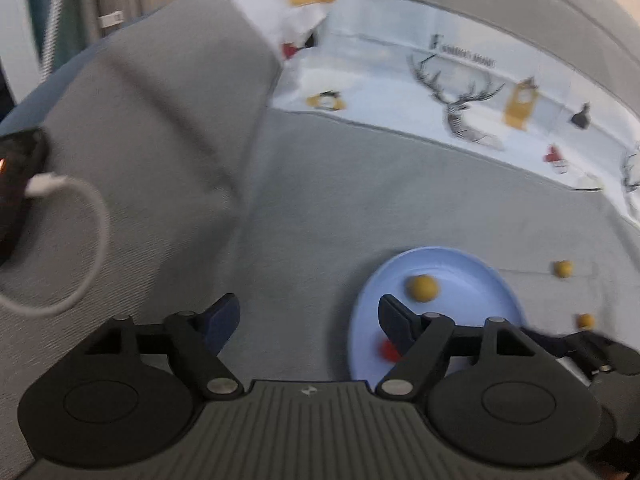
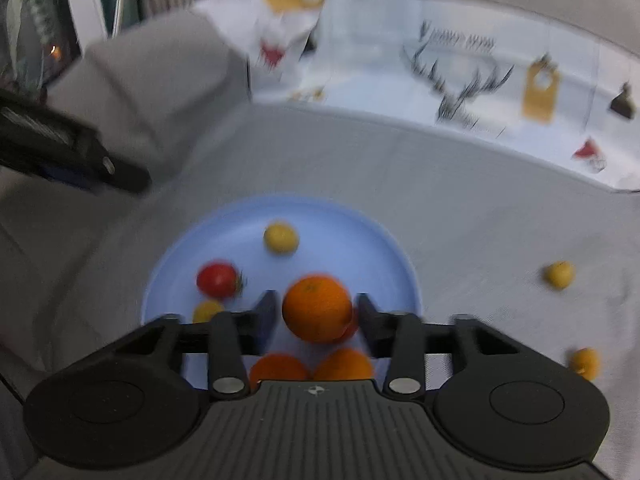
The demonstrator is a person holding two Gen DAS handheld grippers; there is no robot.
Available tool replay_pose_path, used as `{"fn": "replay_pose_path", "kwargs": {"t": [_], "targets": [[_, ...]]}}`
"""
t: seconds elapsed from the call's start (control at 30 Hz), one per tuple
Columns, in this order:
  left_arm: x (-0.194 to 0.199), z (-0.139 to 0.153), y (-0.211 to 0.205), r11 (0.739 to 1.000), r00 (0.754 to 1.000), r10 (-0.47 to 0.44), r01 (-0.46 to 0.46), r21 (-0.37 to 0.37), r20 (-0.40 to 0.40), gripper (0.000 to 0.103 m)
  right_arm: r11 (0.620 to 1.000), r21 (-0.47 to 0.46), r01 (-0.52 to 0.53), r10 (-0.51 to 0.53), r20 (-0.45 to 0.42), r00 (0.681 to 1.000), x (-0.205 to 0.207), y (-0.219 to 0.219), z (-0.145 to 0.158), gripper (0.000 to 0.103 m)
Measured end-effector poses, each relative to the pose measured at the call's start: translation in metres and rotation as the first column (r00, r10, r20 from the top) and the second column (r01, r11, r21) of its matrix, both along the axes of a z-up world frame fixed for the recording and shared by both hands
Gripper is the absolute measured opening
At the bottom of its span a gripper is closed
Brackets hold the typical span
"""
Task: Organize fruits
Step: 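Carry both tangerines to the blue plate and open both tools to release them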
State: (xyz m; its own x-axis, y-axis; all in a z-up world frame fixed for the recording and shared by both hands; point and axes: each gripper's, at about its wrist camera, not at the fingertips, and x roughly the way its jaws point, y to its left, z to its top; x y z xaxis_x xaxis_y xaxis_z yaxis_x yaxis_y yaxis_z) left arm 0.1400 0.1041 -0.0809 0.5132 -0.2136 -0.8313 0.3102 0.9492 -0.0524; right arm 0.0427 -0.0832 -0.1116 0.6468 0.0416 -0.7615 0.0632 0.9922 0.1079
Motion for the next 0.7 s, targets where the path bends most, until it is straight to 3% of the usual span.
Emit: {"fn": "replay_pose_path", "kwargs": {"t": [0.07,0.13,0.23,0.33,0.5,0.7], "targets": [[0.0,0.0,0.005,1.0,1.0,0.001,-0.001,-0.014,-0.02,0.082,0.999,-0.033,0.029,-0.029,0.005,1.0,-0.002,0.002,0.0,0.072],[-0.003,0.004,0.005,0.999,1.0,-0.004,0.003,-0.032,-0.029,0.086,0.998,-0.018,0.057,-0.056,0.065,0.996,-0.015,0.001,0.015,0.08],[-0.015,0.015,0.005,0.999,1.0,-0.016,0.015,-0.045,-0.021,0.087,0.992,-0.001,0.126,-0.125,0.128,0.984,-0.04,-0.015,0.043,0.086],[-0.033,0.026,0.002,0.997,0.999,-0.035,0.033,-0.064,-0.023,0.087,0.981,0.004,0.191,-0.19,0.13,0.973,-0.07,-0.033,0.061,0.091],[-0.062,0.033,-0.009,0.994,0.996,-0.088,0.087,-0.065,-0.017,0.087,0.944,-0.03,0.329,-0.324,0.122,0.938,-0.118,-0.055,0.063,0.099],[-0.084,0.028,-0.028,0.989,0.989,-0.148,0.148,-0.03,-0.011,0.087,0.882,-0.087,0.463,-0.455,0.098,0.885,-0.142,-0.075,0.042,0.102]]}}
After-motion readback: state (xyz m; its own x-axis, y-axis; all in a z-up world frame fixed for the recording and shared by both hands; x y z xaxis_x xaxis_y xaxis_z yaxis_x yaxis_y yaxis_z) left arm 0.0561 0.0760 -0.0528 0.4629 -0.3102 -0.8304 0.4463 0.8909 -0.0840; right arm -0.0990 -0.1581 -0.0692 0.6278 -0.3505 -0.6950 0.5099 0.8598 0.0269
